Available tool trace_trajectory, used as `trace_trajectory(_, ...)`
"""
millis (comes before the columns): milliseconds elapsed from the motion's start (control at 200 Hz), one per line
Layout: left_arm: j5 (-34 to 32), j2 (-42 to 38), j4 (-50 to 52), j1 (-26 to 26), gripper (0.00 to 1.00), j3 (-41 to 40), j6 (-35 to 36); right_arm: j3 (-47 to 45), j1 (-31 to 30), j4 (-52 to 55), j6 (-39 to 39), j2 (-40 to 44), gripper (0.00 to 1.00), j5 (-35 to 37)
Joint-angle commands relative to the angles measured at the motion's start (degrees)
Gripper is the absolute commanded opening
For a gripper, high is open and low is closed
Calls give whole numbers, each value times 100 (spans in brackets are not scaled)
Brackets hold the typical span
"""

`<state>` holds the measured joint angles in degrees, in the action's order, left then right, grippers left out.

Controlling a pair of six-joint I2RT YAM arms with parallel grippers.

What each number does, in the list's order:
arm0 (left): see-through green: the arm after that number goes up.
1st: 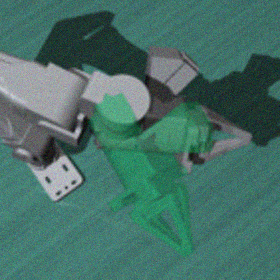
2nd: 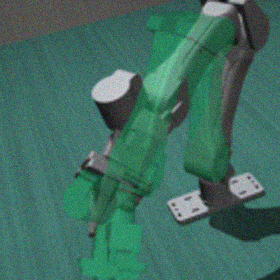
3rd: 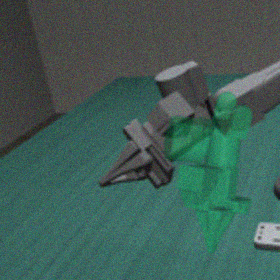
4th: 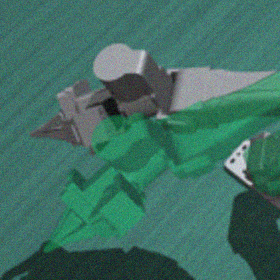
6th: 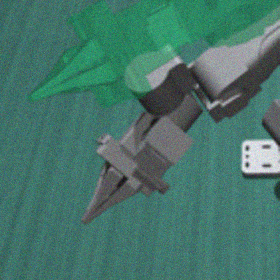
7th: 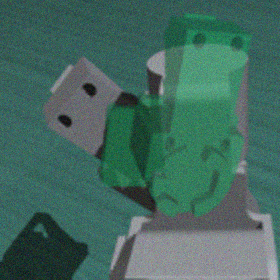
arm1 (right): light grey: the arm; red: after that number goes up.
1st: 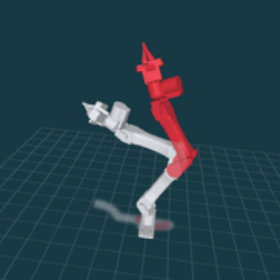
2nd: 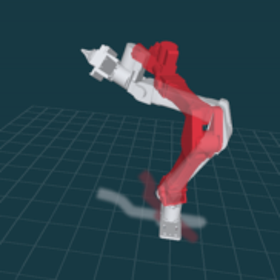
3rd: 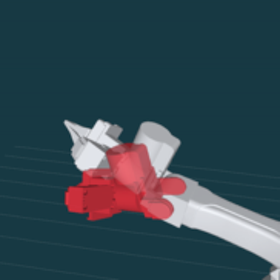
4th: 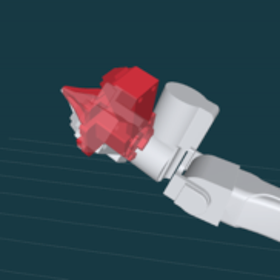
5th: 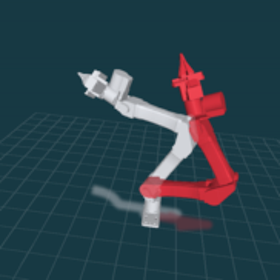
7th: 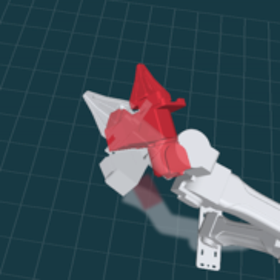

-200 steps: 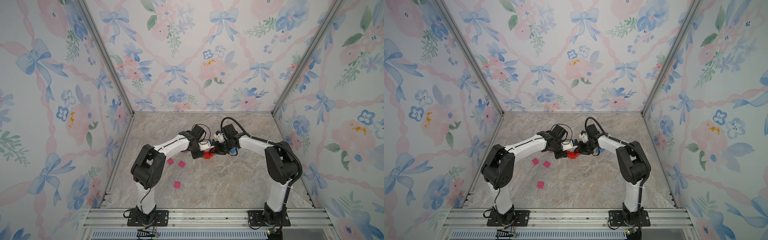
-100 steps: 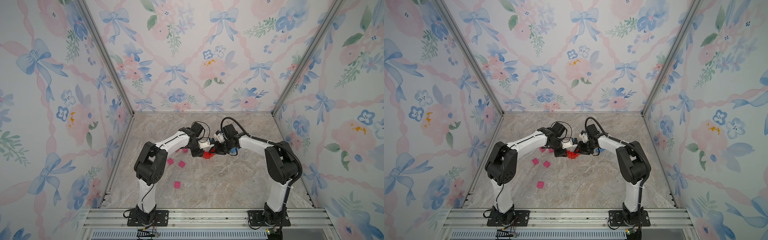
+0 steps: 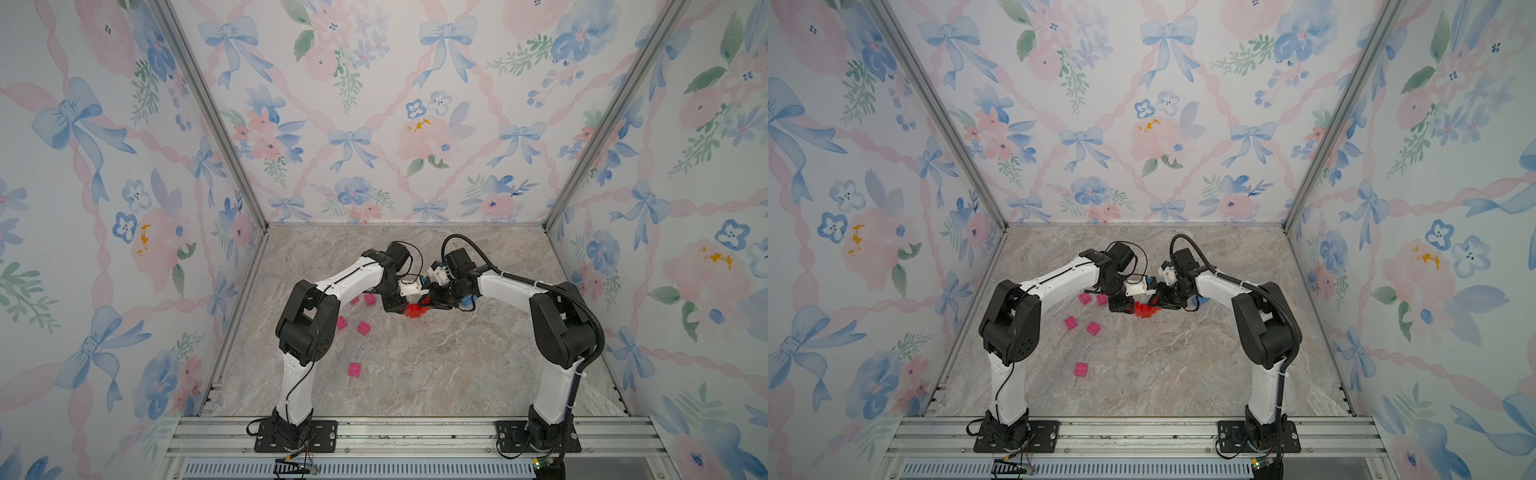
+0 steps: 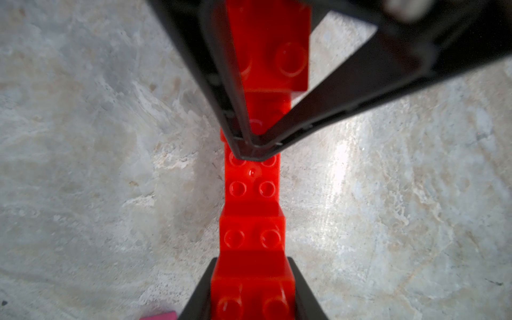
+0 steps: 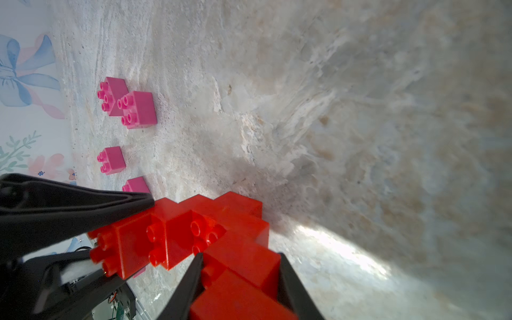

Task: Assemble the letter v with lego
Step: Assemble the lego brick with the lego brick.

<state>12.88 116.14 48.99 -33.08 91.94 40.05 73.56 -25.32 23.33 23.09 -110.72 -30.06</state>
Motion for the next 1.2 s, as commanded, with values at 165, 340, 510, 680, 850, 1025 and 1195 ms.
trace_trajectory(165, -67, 531, 541, -22, 0, -140, -111, -197, 102, 153, -77, -69, 31, 227)
trace_trajectory(340, 5, 618, 541, -39, 0, -113, -139, -201, 100, 131, -68, -66, 31, 219)
trace_trajectory(510, -131, 585, 540, -68, 0, -65, -163, -202, 104, 126, -69, -55, 31, 226)
trace_trajectory(680, -409, 507, 525, -119, 31, 101, -252, -185, 98, 132, -68, -50, 31, 224)
trace_trajectory(850, -392, 427, 517, -154, 49, 234, -233, -160, 68, 160, -68, -47, 31, 220)
trace_trajectory(1025, -340, 303, 507, -164, 56, 341, -205, -143, 63, 194, -80, -30, 31, 226)
trace_trajectory(1195, 12, -157, 369, -178, 56, 417, -81, -90, 56, 261, -84, 10, 38, 232)
